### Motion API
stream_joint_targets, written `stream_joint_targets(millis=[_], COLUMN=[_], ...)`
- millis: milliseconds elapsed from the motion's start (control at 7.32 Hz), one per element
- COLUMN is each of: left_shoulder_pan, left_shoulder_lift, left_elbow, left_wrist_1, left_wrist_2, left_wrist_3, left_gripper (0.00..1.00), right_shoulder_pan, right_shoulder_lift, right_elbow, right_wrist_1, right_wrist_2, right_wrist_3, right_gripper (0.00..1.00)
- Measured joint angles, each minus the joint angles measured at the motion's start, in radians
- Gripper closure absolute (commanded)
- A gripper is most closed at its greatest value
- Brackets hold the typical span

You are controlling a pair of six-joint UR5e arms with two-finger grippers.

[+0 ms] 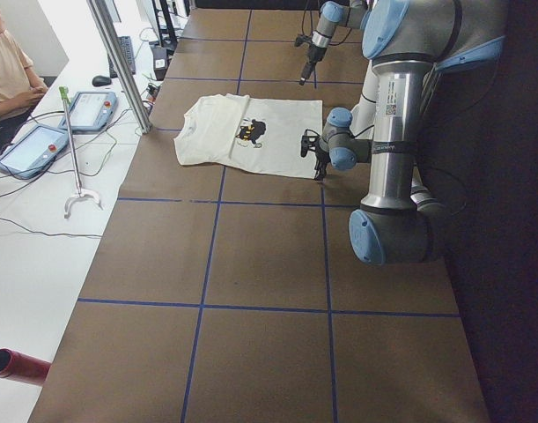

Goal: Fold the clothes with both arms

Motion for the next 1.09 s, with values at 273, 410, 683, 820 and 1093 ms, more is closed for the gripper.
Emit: stream_joint_targets(millis=[273,410,683,820,1093], left_shoulder_pan=[0.0,0.0,0.003,0.006,0.014], left_shoulder_lift=[0.0,0.0,-0.002,-0.002,-0.004], left_elbow=[0.005,0.006,0.006,0.006,0.005], left_wrist_1=[0.001,0.001,0.001,0.001,0.002], left_wrist_2=[0.0,0.0,0.0,0.0,0.001], left_wrist_3=[0.0,0.0,-0.001,-0.001,-0.001], left_gripper=[0.64,0.69,0.7,0.76,1.0], right_shoulder_pan=[0.0,0.0,0.001,0.001,0.001], right_shoulder_lift=[-0.001,-0.001,-0.001,-0.002,-0.002], right_elbow=[-0.001,-0.001,-0.001,-0.001,-0.002], right_wrist_1=[0.0,0.0,0.0,0.0,0.0], right_wrist_2=[0.0,0.0,0.0,0.0,0.0], right_wrist_3=[0.0,0.0,0.0,-0.001,-0.001], right_gripper=[0.02,0.02,0.02,0.02,0.02])
